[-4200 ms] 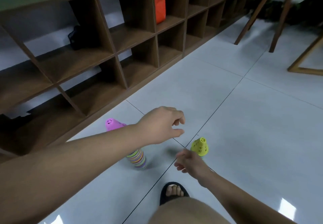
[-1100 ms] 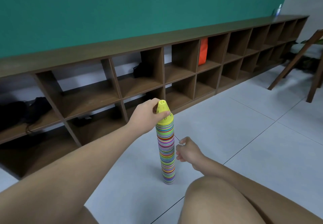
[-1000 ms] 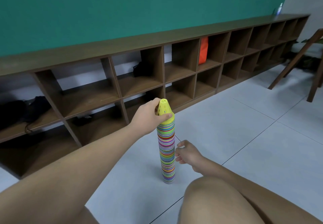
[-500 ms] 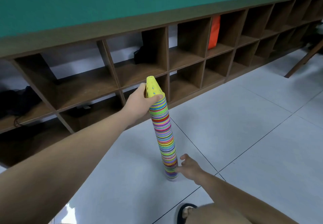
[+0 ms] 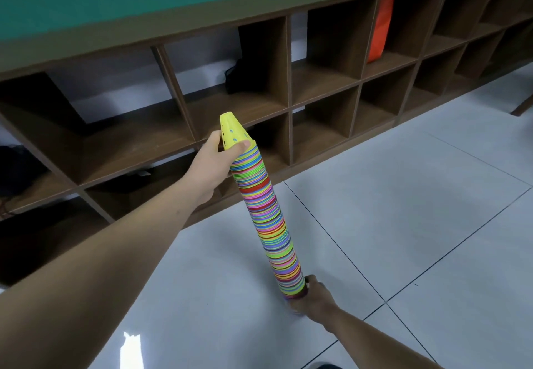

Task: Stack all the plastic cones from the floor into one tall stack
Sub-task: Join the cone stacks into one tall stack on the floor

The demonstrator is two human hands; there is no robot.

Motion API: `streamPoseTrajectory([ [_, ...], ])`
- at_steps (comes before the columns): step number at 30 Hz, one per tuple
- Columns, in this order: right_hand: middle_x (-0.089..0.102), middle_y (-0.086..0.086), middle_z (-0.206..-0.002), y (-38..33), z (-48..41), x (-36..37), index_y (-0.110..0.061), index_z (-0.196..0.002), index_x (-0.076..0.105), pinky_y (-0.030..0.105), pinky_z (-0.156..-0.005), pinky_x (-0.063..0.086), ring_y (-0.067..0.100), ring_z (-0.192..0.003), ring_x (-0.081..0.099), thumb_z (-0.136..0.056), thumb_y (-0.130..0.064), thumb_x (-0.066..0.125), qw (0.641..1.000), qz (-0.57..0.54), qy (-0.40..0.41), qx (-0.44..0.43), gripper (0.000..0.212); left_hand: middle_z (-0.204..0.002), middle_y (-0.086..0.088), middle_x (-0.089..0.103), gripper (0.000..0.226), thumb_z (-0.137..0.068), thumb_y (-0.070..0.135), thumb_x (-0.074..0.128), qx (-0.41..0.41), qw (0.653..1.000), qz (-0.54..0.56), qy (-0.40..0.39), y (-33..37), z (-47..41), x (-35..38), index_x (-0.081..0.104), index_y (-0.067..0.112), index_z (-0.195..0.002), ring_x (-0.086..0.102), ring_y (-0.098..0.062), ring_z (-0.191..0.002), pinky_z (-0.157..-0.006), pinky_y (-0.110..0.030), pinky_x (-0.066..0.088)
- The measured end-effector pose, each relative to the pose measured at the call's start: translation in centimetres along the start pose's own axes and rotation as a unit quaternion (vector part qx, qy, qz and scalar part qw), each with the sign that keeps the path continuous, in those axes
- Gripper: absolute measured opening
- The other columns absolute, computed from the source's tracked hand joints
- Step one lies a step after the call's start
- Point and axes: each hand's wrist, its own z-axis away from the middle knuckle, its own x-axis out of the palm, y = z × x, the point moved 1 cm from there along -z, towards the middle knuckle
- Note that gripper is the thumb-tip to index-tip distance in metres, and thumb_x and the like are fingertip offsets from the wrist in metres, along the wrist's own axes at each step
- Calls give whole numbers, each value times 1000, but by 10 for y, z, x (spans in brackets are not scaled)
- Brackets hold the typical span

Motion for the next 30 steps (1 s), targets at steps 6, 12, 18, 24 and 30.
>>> streamPoseTrajectory([
  [6, 62, 3, -111, 5, -6, 8, -30, -107, 56, 18, -48, 51, 16, -86, 70, -58, -45, 82, 1000, -20, 3, 9, 57, -137, 6, 66, 66, -96, 47, 76, -10, 1000, 19, 1, -8, -6, -4, 45, 27, -151, 69, -16, -120, -95, -40, 61],
  [12, 62, 9, -114, 14, -15, 15, -33, -106, 59, 30, -60, 64, 24, -88, 74, -54, -37, 87, 997, -77, 9, 2, 60, -134, 7, 66, 62, -96, 45, 76, -3, 1000, 29, 5, -7, 3, -8, 47, 28, -148, 70, -15, -118, -91, -36, 61],
  [18, 67, 20, -109, 15, -13, 11, -30, -105, 65, 30, -57, 59, 24, -71, 68, -55, -32, 91, 991, -129, 17, -32, 57, -134, 7, 68, 64, -93, 45, 80, 12, 999, 40, -4, 8, 6, -13, 49, 28, -147, 70, -16, -120, -99, -42, 61],
  [24, 68, 15, -81, -49, 0, -28, -19, -101, 63, 30, -56, 49, 19, -57, 52, -62, -25, 86, 984, -165, -3, -74, 45, -132, 9, 71, 58, -96, 50, 75, 70, 996, 55, 8, 64, -11, -26, 52, 30, -145, 71, -14, -119, -103, -44, 59],
  [30, 70, 7, -71, -133, -29, -105, -14, -102, 66, 34, -59, 50, 20, -60, 53, -66, -18, 85, 981, -140, 17, -131, 41, -124, 14, 75, 52, -97, 53, 72, 110, 990, 92, 12, 129, -71, -52, 55, 32, -141, 74, -7, -113, -105, -52, 56],
])
